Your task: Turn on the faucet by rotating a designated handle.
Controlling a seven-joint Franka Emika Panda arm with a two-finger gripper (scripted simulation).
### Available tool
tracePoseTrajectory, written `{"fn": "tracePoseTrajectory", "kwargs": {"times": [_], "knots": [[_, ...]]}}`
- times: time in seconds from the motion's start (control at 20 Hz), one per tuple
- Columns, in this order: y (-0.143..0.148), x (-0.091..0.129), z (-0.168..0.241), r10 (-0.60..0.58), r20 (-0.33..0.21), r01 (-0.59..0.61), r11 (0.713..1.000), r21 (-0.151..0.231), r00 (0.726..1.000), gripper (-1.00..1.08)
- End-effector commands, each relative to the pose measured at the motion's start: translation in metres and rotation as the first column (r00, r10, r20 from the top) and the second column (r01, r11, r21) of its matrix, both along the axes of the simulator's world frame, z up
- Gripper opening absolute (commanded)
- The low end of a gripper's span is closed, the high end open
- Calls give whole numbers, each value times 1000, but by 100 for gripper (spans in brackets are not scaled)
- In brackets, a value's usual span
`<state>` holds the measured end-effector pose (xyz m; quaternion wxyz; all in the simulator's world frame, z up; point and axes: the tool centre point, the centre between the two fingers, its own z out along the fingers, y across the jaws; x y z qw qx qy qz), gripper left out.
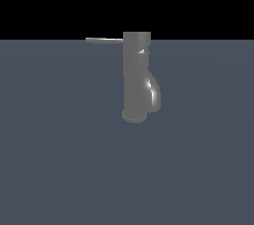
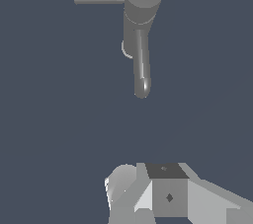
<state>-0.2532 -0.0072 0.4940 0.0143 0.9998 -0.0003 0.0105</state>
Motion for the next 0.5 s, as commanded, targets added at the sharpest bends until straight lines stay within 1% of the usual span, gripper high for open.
{"fn": "tracePoseTrajectory", "kwargs": {"times": [0.0, 0.45], "knots": [[0, 0, 0, 0, 0, 0, 1000, 0, 1000, -100], [9, 4, -6, -42, 0, 42, 999, 1, 999, -100]]}}
